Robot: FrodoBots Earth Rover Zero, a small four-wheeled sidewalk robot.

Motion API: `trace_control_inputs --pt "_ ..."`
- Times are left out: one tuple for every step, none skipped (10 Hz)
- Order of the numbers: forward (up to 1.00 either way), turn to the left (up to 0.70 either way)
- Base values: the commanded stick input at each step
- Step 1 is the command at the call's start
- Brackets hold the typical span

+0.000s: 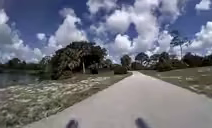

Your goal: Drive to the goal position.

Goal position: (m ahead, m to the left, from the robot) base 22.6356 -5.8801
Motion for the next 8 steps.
trace_control_inputs --pt "0.85 0.0" --pt "0.85 0.0" --pt "0.13 0.0" --pt "0.0 0.0" --pt "0.0 0.0" --pt "0.0 0.0" --pt "0.0 0.0" --pt "0.0 0.0"
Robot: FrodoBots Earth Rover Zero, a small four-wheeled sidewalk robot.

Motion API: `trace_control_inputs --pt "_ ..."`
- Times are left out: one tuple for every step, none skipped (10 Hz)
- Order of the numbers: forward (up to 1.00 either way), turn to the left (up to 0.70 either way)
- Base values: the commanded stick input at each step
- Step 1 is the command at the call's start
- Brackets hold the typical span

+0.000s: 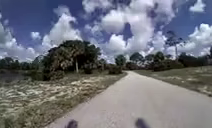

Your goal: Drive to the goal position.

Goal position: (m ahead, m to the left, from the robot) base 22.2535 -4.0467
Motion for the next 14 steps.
trace_control_inputs --pt "0.0 0.0" --pt "0.0 0.0" --pt "0.67 0.0" --pt "0.85 0.0" --pt "0.85 0.0" --pt "0.85 0.0" --pt "0.85 0.0" --pt "0.85 -0.04" --pt "0.85 -0.34" --pt "0.85 -0.31" --pt "0.85 -0.15" --pt "0.85 0.0" --pt "0.85 0.0" --pt "0.85 0.0"
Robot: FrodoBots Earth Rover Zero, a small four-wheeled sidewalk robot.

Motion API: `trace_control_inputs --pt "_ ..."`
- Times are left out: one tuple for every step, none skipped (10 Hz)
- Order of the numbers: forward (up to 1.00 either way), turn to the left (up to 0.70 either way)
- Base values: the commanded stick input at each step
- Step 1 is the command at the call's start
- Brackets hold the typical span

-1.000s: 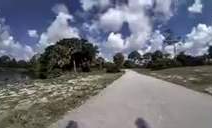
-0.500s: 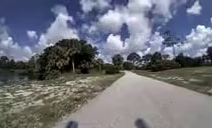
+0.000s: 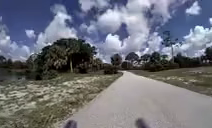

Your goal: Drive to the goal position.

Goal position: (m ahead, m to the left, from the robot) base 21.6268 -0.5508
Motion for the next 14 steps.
trace_control_inputs --pt "0.85 0.0" --pt "0.85 0.0" --pt "0.85 0.0" --pt "0.85 0.0" --pt "0.85 0.0" --pt "0.85 0.0" --pt "0.85 0.0" --pt "0.85 0.0" --pt "0.85 0.0" --pt "0.85 0.0" --pt "0.85 0.0" --pt "0.85 0.0" --pt "0.85 0.0" --pt "0.85 0.0"
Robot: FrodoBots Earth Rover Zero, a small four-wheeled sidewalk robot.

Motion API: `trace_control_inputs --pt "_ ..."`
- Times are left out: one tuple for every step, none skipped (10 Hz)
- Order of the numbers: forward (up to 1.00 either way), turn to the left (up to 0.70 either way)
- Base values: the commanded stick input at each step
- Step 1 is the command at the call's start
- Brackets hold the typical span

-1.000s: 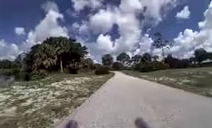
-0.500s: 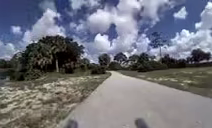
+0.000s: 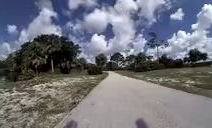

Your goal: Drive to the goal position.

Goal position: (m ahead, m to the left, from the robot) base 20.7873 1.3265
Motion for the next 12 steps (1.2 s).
trace_control_inputs --pt "0.85 0.0" --pt "0.85 0.0" --pt "0.85 0.0" --pt "0.85 0.0" --pt "0.85 0.0" --pt "0.85 0.0" --pt "0.85 0.0" --pt "0.85 0.0" --pt "0.85 0.0" --pt "0.85 0.0" --pt "0.85 0.0" --pt "0.85 0.0"
